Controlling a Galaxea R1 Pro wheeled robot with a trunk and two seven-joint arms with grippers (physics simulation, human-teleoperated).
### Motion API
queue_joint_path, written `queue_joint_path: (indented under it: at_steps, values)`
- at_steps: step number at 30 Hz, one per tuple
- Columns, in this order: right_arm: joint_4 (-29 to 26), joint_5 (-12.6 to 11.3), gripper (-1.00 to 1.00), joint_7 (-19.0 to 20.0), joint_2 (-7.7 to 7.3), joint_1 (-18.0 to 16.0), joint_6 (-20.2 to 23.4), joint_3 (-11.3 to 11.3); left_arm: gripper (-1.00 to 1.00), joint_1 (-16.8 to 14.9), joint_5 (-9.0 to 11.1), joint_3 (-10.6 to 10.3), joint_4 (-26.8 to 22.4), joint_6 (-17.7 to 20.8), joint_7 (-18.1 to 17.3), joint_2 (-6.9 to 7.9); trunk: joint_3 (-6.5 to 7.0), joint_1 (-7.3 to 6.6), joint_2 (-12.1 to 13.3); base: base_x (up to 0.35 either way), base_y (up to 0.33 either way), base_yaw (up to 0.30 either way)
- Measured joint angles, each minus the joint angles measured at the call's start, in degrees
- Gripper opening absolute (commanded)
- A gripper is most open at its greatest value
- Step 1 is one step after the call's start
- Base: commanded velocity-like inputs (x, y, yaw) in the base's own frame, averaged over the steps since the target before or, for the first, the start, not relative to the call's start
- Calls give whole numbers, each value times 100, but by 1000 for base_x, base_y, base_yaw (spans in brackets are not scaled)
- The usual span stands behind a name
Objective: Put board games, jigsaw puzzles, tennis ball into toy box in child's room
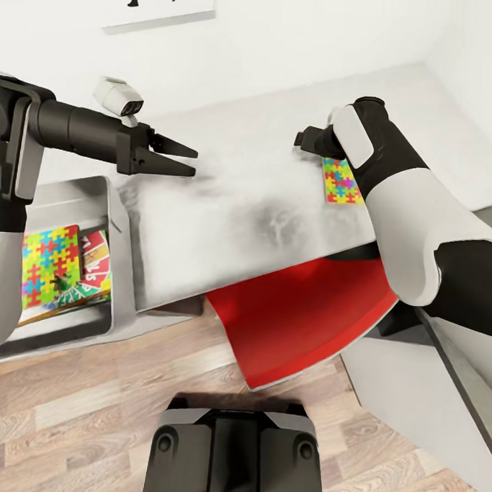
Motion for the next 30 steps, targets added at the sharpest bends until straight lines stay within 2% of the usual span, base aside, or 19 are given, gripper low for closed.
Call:
queue_joint_path:
  at_steps: [14,21,30]
  values:
    - [0,-2,100,-4,0,-2,14,0,100,0,0,0,2,0,24,-8,0,1,0,29,-188,2]
    - [-5,-8,100,30,-6,-6,128,-6,100,0,-1,0,-1,0,24,-3,0,1,0,2,-52,0]
    - [-7,-3,100,65,-4,-38,504,-13,100,0,-1,0,0,0,24,-8,0,1,0,0,-8,0]
